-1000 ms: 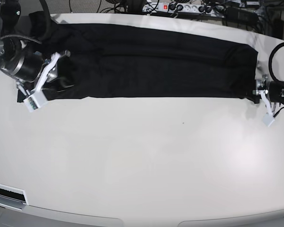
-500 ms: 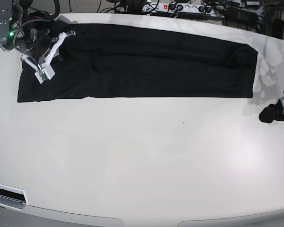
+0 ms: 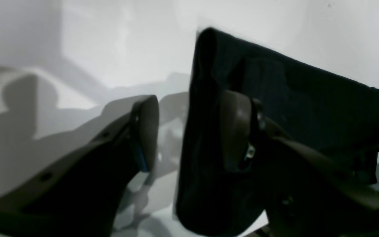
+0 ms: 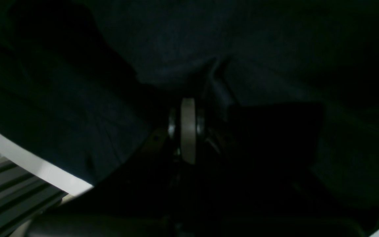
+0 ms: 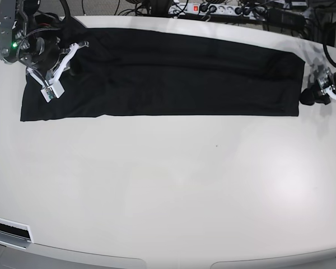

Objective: Layout the t-shirt on the table in an organized manner, then fold the t-shirt properly
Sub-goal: 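Open the left gripper and withdraw it from the shirt, then grasp the strip's hem end with the left gripper and lift it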

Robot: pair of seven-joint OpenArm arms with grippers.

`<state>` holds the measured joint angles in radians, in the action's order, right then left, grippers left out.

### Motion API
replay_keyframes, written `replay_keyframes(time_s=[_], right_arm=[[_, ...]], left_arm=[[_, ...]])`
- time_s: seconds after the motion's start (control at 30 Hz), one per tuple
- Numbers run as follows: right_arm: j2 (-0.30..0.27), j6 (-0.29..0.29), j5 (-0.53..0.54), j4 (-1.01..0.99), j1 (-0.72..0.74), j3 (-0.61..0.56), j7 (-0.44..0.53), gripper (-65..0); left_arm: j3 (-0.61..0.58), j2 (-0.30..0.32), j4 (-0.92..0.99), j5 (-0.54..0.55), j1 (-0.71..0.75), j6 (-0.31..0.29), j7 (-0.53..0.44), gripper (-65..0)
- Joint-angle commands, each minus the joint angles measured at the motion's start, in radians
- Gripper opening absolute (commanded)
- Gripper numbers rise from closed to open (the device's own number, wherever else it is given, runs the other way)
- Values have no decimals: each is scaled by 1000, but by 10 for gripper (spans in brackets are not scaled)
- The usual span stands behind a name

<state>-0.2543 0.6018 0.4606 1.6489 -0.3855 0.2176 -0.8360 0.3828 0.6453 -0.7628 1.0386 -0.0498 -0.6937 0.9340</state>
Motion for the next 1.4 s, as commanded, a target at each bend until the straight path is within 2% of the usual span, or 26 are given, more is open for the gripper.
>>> replay_keyframes(time_s=[0.0,0.27,0.43,0.53,0.67,0.8,1.1,1.3,1.37], right_arm=[[-12,0,13,13,3,5,6,-650],[-11,0,14,13,3,5,-14,-650],[-12,-1,13,13,3,5,-14,-650],[-12,0,13,13,3,5,-14,-650],[-12,-1,14,13,3,5,-14,-650],[-12,0,41,13,3,5,-14,-650],[-12,0,65,13,14,5,-18,-650],[-12,0,63,13,34,5,-21,-650],[-12,0,63,13,36,5,-21,-650]], left_arm=[[6,5,-10,-18,-9,-4,3,-333],[-5,-78,-9,-40,-8,-4,0,-333],[-19,-102,-10,-43,-5,-4,14,-333],[-20,-82,-10,-26,-6,-4,51,-333],[-20,-29,-10,-20,-6,-4,53,-333],[-23,-8,-10,-29,16,-4,61,-333],[-69,-53,-10,-6,72,-4,64,-333],[-213,-61,-10,126,71,-4,204,-334],[-252,-61,-10,163,69,-4,224,-335]])
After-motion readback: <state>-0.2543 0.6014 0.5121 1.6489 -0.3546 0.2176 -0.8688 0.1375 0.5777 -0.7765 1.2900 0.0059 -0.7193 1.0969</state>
